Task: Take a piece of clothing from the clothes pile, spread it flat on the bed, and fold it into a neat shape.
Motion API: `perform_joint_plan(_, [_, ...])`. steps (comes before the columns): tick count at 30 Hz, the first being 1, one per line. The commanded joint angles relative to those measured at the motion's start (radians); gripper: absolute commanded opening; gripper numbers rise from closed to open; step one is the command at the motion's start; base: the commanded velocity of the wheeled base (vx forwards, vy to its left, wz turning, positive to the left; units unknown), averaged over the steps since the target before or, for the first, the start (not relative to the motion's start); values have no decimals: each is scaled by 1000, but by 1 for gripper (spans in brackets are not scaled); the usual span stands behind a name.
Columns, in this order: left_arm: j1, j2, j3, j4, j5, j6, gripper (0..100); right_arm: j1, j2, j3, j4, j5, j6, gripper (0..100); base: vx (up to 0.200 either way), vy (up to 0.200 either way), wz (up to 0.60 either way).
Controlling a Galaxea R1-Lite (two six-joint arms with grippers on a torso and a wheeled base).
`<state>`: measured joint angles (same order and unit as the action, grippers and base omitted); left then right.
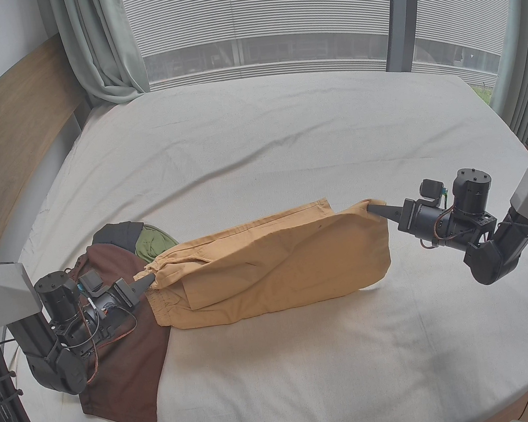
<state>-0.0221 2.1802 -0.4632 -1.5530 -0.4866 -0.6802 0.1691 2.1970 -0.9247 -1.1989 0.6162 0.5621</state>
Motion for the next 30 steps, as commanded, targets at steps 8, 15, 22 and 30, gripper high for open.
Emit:
perform_joint_plan(8, [10, 23, -34, -1, 16, -4, 0, 0, 66, -145, 94, 0, 1, 0, 0, 0, 0])
perform_joint_plan(15, [8, 55, -69, -1, 62, -4, 0, 3, 122, -270, 176, 0, 1, 0, 0, 0, 0])
perform_joint_plan(22, [11, 92, -109, -1, 86, -4, 0, 4, 184, -381, 236, 0, 1, 0, 0, 0, 0])
perform_joint_plan(30, [11, 136, -152, -1, 100, -4, 0, 10, 247, -465, 269, 0, 1, 0, 0, 0, 0])
